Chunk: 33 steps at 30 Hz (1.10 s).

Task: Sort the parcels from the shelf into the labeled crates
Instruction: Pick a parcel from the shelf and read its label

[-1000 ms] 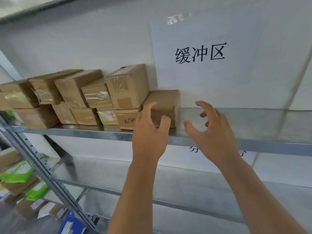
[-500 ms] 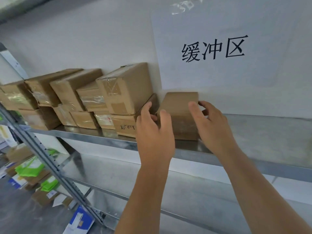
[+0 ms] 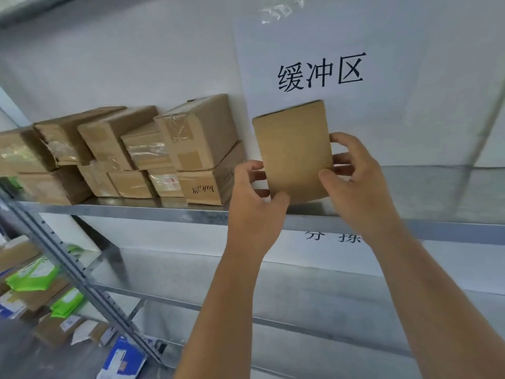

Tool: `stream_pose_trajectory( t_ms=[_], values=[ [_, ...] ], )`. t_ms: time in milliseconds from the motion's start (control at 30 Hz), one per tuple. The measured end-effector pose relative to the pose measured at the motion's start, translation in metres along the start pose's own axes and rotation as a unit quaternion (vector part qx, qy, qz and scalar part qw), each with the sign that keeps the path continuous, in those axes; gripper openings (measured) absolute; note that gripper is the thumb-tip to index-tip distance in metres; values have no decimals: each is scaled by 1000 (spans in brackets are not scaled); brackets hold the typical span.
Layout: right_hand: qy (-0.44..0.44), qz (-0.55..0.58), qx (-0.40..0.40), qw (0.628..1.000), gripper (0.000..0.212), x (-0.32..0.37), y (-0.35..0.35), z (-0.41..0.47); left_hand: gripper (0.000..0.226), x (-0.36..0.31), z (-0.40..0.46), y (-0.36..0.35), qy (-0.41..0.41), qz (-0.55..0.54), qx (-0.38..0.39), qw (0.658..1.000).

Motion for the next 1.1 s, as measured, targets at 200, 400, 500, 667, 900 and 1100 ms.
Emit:
stream_pose_trajectory(
  t_ms=[200, 400, 500, 667, 900, 1100],
  values=[
    [92, -46, -95, 990, 55, 26, 29, -83, 31, 2, -56, -8, 49, -283, 56, 956],
    [31, -14, -105, 994, 40, 9, 63, -185, 43, 26, -135, -29, 114, -328, 126, 929],
    [-21, 51, -127, 990, 26, 7, 87, -229, 18, 24, -169, -60, 123, -298, 202, 925],
    [-45, 37, -196, 979, 41, 20, 127, -289, 21, 2, -214, -94, 106, -286, 259, 916],
    [-76, 24, -244, 966, 18, 30, 183, -359, 33, -37, -279, -143, 19, -225, 340, 913],
    [-76, 14, -288, 954, 27, 53, 239, -427, 28, -79, -343, -176, -8, -222, 360, 906]
  ],
)
Point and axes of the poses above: each hand's wrist, its own z-axis towards the middle knuckle, its own y-axis out of the back of the hand, x = y × z, the point moved 9 cm from there along z, towards the middle knuckle, and after that the axes turned 6 degrees about x, right-handed, at the moved point
